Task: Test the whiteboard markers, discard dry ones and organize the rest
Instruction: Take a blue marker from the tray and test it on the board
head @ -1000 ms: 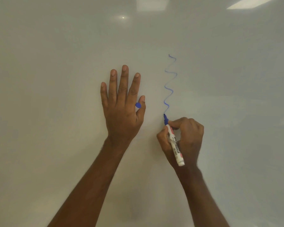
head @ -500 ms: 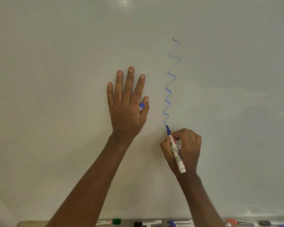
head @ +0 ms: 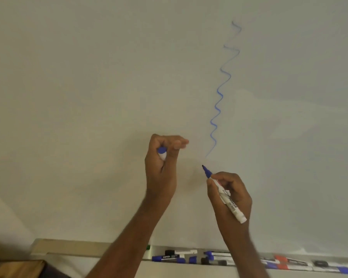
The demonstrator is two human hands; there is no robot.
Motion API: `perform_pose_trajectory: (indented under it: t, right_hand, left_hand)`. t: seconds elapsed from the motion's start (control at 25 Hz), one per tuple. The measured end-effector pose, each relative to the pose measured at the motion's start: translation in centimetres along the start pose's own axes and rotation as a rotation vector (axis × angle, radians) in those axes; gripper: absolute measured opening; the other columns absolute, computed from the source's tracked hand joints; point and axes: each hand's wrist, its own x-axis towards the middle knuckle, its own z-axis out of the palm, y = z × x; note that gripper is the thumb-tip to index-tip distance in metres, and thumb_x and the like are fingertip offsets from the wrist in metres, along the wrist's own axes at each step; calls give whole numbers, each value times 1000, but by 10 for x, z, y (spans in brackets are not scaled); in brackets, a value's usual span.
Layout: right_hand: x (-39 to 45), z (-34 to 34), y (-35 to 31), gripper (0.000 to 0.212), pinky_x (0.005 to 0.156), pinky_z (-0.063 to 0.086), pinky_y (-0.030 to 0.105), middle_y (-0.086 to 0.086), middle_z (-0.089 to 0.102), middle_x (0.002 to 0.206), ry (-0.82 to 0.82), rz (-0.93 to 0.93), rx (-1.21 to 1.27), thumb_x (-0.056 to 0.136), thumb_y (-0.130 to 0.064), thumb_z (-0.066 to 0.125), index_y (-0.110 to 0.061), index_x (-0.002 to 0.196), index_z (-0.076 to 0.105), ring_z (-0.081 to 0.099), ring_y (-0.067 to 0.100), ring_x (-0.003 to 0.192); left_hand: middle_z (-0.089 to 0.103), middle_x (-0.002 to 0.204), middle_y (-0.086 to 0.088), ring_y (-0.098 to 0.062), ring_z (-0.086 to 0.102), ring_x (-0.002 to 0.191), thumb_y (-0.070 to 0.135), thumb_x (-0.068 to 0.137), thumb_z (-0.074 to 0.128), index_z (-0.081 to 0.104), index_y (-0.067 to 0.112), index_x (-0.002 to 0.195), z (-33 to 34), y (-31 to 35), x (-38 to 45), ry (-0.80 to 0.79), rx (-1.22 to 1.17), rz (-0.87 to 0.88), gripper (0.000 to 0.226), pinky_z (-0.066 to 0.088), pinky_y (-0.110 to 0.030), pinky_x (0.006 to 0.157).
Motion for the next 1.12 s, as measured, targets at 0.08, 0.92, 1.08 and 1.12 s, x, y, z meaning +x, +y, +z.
perform_pose_trajectory:
  t: [0.08,0.92,1.08,1.12]
  right_hand:
    - [-8,2,-8,13,66,51,22,-7,68,87,10,40,81,88,-7,69,-18,95,69,64,14,76]
    - [-78,54,-11,15,65,56,28,-3,67,90,-332,44,40,88,-27,64,-16,98,61,68,19,81]
    - [-84,60,-5,27,72,56,22,-12,69,101,-381,-99,-126,95,-45,63,-20,104,64,65,6,88]
    - [-88,60,0,30,75,57,23,-10,71,103,-401,-128,-177,96,-48,63,-20,107,65,66,5,89]
  left_hand:
    - [75,90,-10,-28,71,82,45,104,45,57,6,90,-7,5,-13,64,-133,-228,43,56,-41,78]
    - [74,89,-9,-24,70,71,50,106,30,58,17,82,-70,4,-71,270,-605,-921,49,58,-37,75]
    - [75,88,-8,-25,70,70,46,105,35,63,20,85,-80,-2,-74,360,-502,-948,43,58,-38,75]
    - [75,87,-8,-25,69,69,46,105,37,63,20,88,-82,-3,-75,381,-462,-958,40,59,-38,74]
